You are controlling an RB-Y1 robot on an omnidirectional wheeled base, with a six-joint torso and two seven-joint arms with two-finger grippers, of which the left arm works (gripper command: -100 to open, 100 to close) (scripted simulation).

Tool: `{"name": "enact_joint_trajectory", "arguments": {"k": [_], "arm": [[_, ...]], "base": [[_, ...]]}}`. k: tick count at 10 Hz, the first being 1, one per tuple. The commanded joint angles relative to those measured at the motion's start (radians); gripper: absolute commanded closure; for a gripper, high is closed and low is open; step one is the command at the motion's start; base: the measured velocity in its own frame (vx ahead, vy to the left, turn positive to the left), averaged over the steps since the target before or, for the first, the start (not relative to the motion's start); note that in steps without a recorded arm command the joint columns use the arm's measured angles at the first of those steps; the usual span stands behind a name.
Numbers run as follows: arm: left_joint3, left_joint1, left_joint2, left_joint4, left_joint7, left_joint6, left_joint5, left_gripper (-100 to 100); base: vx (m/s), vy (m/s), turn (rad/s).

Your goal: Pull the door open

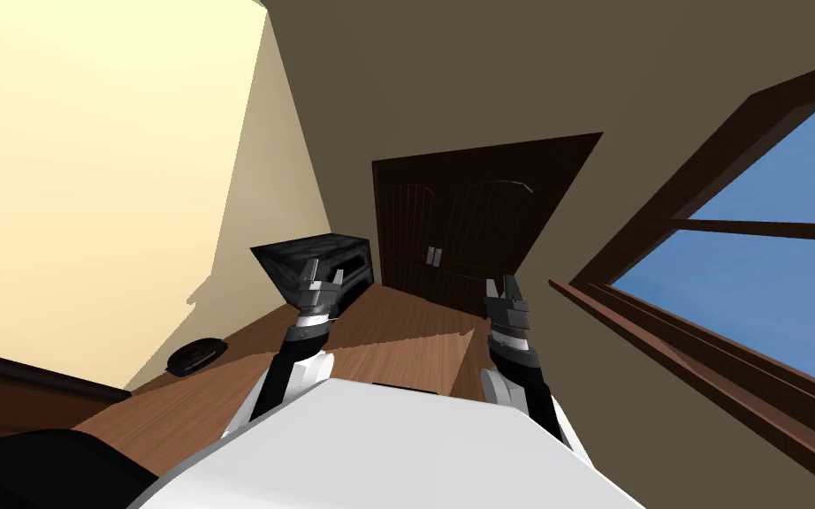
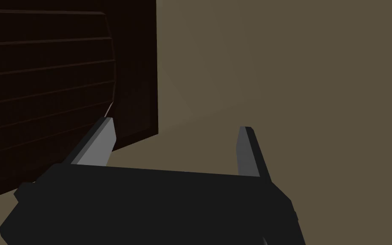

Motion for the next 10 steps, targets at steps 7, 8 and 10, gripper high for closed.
{"name": "enact_joint_trajectory", "arguments": {"k": [7, 8, 10], "arm": [[-0.003, -0.069, 0.041, 0.139, 0.006, 0.022, 0.002, -100], [-0.003, -0.077, 0.045, 0.156, 0.007, 0.025, 0.002, -100], [-0.004, -0.093, 0.054, 0.188, 0.009, 0.030, 0.002, -100]], "base": [[0.149, -0.041, -0.040], [0.085, -0.047, -0.029], [0.088, -0.041, -0.038]]}}
